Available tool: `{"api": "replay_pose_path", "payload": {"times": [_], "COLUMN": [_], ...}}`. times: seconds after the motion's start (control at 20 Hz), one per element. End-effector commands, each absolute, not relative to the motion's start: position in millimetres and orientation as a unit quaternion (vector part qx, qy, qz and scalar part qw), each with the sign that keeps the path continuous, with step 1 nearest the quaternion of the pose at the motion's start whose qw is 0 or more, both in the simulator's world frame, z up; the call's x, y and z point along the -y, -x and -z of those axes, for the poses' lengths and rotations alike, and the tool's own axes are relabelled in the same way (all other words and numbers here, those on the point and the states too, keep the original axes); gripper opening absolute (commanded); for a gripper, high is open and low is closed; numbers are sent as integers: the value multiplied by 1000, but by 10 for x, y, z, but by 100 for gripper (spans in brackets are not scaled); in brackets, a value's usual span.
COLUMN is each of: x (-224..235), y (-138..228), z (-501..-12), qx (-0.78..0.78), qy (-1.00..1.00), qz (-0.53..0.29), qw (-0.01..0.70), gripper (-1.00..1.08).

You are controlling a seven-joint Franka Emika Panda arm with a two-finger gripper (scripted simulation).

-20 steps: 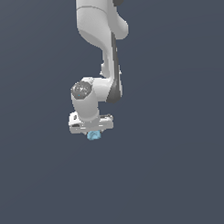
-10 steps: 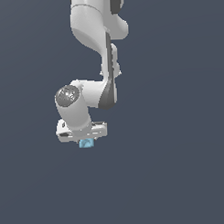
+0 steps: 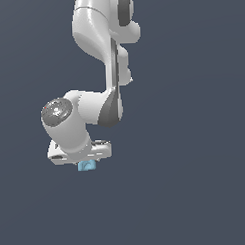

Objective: Pick up the object and move it to a goal position.

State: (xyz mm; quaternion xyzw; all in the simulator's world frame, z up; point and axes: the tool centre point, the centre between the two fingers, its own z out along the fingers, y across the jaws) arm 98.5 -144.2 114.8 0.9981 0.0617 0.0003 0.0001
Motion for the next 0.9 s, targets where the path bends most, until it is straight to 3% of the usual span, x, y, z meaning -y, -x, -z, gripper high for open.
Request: {"api": "replay_pose_path", "payload": {"times": [0.0, 0.85], "x": [1485, 1594], "y": [-1077, -1321], "z": [-1193, -1304], "qx": [-62, -62], "qy": [-998, -998], "qz": [0, 0], "qw": [0, 0], "gripper": [-100, -100]}}
